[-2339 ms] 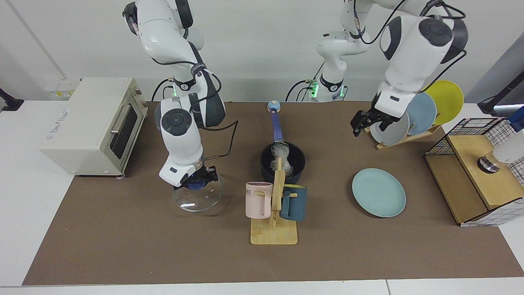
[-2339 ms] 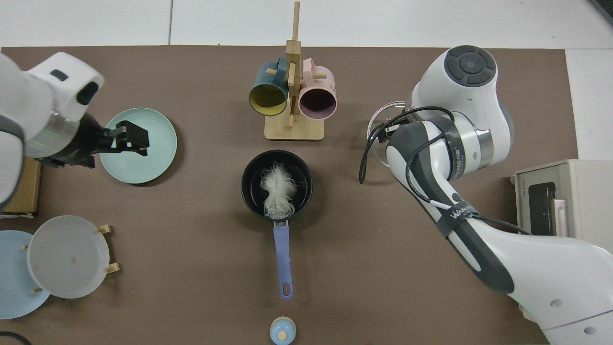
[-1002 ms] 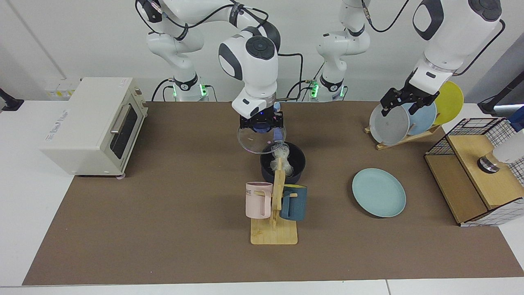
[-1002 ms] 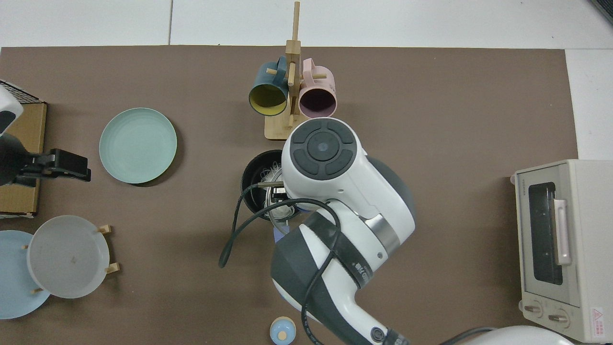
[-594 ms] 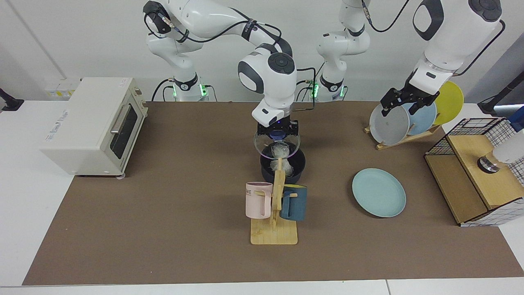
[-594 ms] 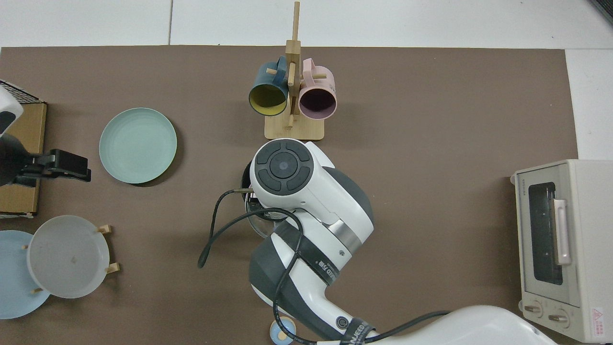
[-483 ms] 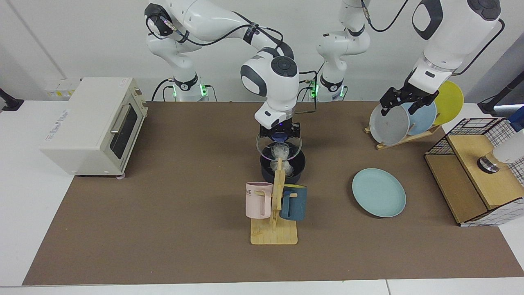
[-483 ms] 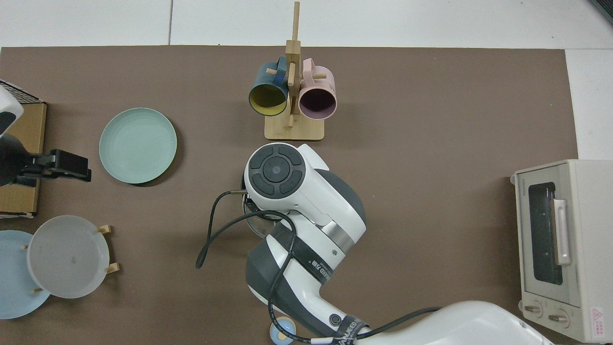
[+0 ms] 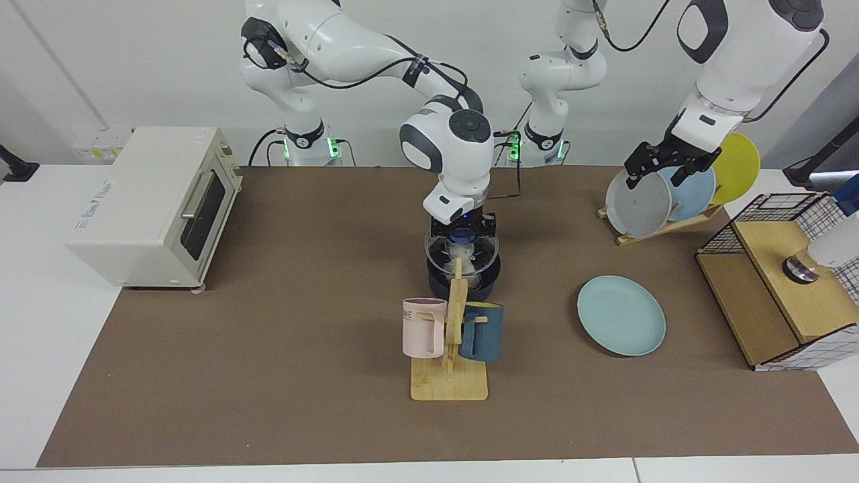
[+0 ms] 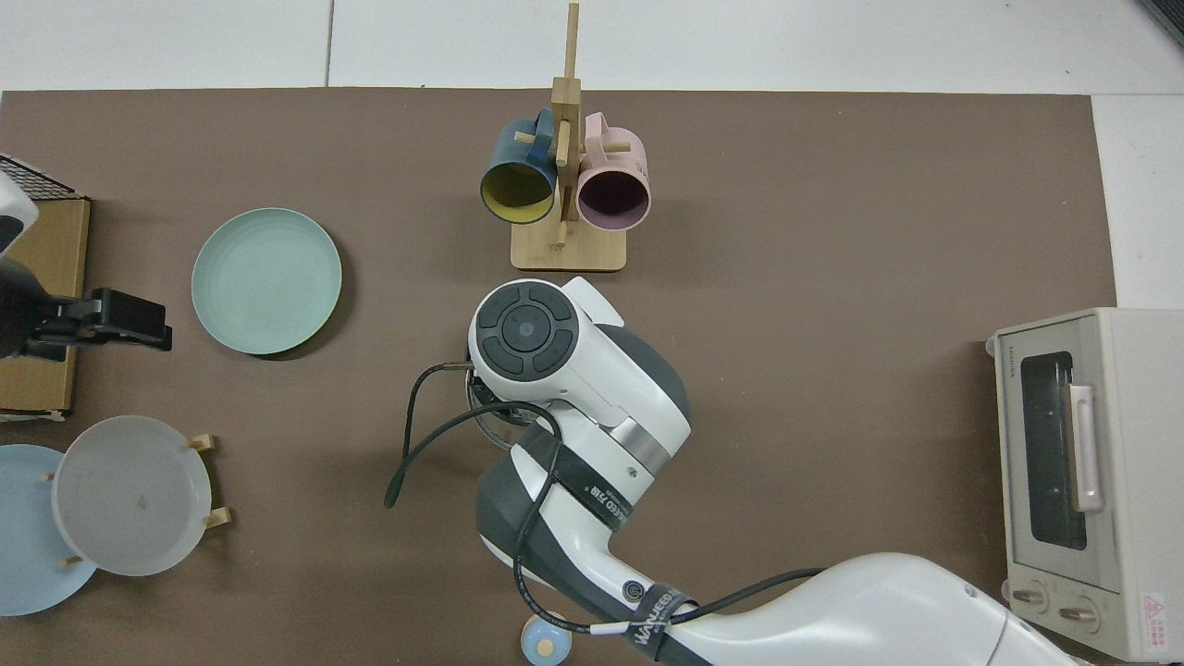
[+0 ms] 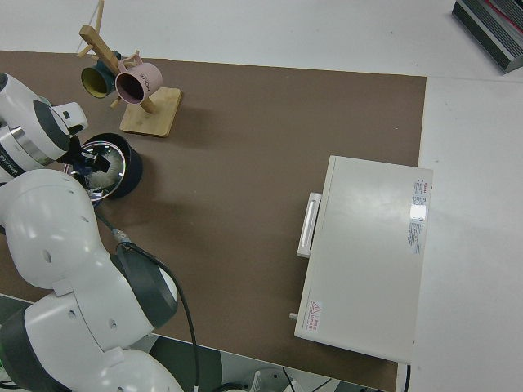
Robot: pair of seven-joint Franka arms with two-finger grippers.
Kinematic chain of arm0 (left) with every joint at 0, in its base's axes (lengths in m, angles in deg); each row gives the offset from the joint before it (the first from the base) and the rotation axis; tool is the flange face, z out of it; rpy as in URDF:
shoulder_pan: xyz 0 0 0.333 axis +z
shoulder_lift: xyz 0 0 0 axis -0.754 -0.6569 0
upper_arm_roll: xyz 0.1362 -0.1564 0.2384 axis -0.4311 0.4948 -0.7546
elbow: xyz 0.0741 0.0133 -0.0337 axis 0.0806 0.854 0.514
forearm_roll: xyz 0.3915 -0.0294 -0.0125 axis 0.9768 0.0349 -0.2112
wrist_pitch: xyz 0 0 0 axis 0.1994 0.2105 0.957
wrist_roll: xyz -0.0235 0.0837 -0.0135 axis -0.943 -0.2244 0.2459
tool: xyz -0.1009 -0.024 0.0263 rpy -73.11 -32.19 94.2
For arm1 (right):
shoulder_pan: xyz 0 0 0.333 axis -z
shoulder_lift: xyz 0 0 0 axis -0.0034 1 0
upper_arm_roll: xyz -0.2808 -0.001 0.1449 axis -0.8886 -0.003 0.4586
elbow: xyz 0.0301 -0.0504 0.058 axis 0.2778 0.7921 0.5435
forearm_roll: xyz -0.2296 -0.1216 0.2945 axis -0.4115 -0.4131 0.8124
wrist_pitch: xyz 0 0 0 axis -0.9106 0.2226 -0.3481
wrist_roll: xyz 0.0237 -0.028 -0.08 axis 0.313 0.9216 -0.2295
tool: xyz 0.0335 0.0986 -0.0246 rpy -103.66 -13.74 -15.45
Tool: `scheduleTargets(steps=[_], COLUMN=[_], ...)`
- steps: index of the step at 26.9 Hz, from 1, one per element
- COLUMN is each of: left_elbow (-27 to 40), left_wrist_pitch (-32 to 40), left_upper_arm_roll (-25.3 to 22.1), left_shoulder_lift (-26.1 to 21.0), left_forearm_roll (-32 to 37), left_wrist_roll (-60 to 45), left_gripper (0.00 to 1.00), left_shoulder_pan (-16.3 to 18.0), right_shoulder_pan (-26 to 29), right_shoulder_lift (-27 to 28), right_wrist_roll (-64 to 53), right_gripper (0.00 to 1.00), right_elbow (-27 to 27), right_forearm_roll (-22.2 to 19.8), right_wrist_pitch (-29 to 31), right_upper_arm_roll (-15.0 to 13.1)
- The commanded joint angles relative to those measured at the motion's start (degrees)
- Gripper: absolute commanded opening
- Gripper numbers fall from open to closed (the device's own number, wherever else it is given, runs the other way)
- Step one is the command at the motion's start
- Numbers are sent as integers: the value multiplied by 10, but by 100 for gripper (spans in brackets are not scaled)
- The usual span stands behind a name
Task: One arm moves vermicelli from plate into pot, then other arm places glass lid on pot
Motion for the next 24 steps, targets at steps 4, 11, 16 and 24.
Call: scheduleTargets(steps=[4,11,16,24], left_elbow=[13,13,13,13], left_wrist_pitch=[-10,-10,-10,-10], left_upper_arm_roll=[-3,-2,-3,-3], left_shoulder_lift=[13,13,13,13], left_forearm_roll=[3,3,3,3], left_wrist_roll=[8,8,8,8], left_gripper=[100,100,100,100], left_shoulder_pan=[-1,-1,-1,-1], right_shoulder_pan=[4,2,1,-19], right_shoulder_lift=[26,45,62,97], right_wrist_roll=[19,19,17,14], right_gripper=[0,0,0,0], right_elbow=[-22,-57,-91,-150], right_forearm_roll=[-23,-25,-29,-47], right_wrist_pitch=[23,13,-12,-66], right_upper_arm_roll=[9,9,10,10])
